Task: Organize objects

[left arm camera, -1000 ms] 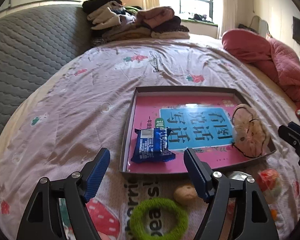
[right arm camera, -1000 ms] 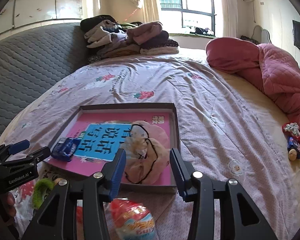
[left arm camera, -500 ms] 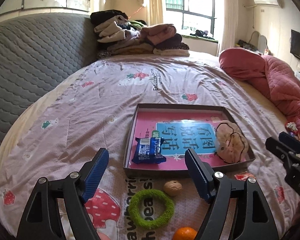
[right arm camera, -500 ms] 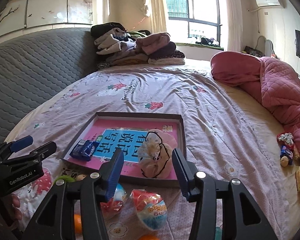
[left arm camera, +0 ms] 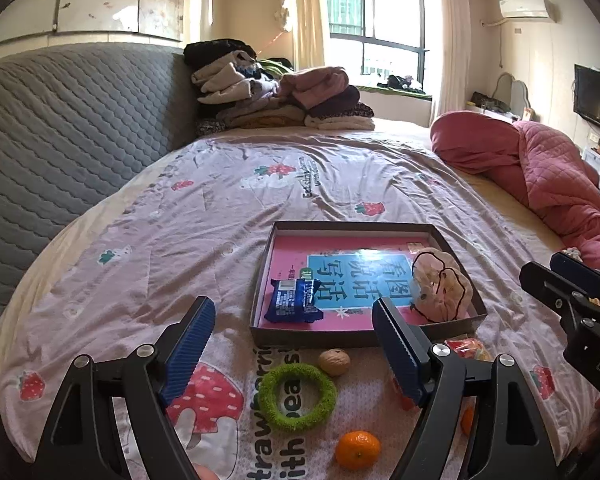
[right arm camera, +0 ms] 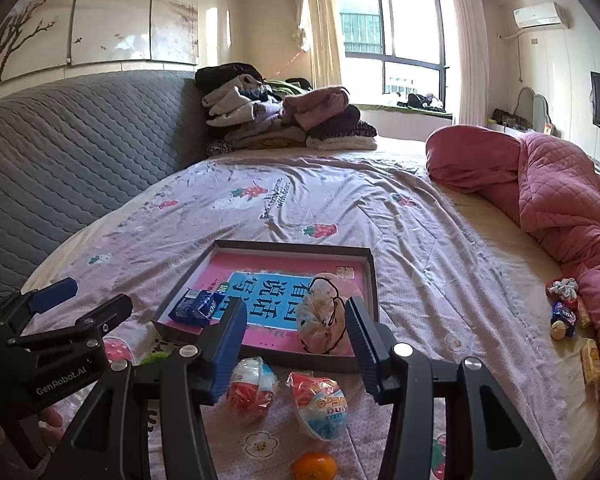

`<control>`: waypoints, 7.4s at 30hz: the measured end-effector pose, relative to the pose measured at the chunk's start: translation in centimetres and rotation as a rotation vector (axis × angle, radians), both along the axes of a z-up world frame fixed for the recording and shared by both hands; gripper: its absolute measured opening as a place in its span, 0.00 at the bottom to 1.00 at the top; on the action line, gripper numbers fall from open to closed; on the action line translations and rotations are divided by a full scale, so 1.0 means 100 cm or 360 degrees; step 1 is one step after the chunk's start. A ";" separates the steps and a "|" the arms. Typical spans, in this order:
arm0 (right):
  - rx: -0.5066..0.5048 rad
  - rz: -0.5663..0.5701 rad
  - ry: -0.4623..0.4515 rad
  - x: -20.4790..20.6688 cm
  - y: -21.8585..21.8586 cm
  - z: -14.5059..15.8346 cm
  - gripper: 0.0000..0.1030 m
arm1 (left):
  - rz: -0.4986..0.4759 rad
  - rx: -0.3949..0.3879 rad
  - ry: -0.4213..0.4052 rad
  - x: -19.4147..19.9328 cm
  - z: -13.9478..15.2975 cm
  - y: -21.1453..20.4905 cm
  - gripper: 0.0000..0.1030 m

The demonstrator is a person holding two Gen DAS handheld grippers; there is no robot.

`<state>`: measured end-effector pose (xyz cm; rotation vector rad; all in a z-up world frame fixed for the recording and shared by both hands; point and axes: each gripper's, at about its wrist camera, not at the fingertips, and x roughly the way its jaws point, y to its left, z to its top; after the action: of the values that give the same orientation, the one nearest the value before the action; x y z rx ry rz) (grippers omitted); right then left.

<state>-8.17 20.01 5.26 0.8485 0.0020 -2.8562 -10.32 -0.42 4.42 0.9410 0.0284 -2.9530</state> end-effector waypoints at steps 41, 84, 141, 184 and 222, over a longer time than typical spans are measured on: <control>0.0043 0.0068 0.0195 0.073 -0.011 0.046 0.49 | -0.0068 0.0027 0.0038 0.059 0.034 0.003 0.79; 0.0035 0.0079 0.0097 0.095 -0.002 0.011 0.50 | -0.0143 -0.0038 -0.0117 0.080 -0.014 0.017 0.79; 0.0069 0.0076 -0.0090 0.093 0.004 -0.045 0.50 | -0.0207 -0.0021 -0.0360 0.077 -0.067 0.029 0.79; 0.0066 0.0077 -0.0296 0.085 0.009 -0.104 0.50 | -0.0267 -0.0027 -0.0498 0.069 -0.106 0.034 0.79; 0.0045 0.0055 -0.0393 0.049 0.013 -0.136 0.50 | -0.0246 0.0020 -0.0507 0.037 -0.129 0.036 0.79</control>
<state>-3.22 21.27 -8.31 1.1887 0.0272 -2.7062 -6.60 3.15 -8.51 1.4648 -0.0378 -2.8978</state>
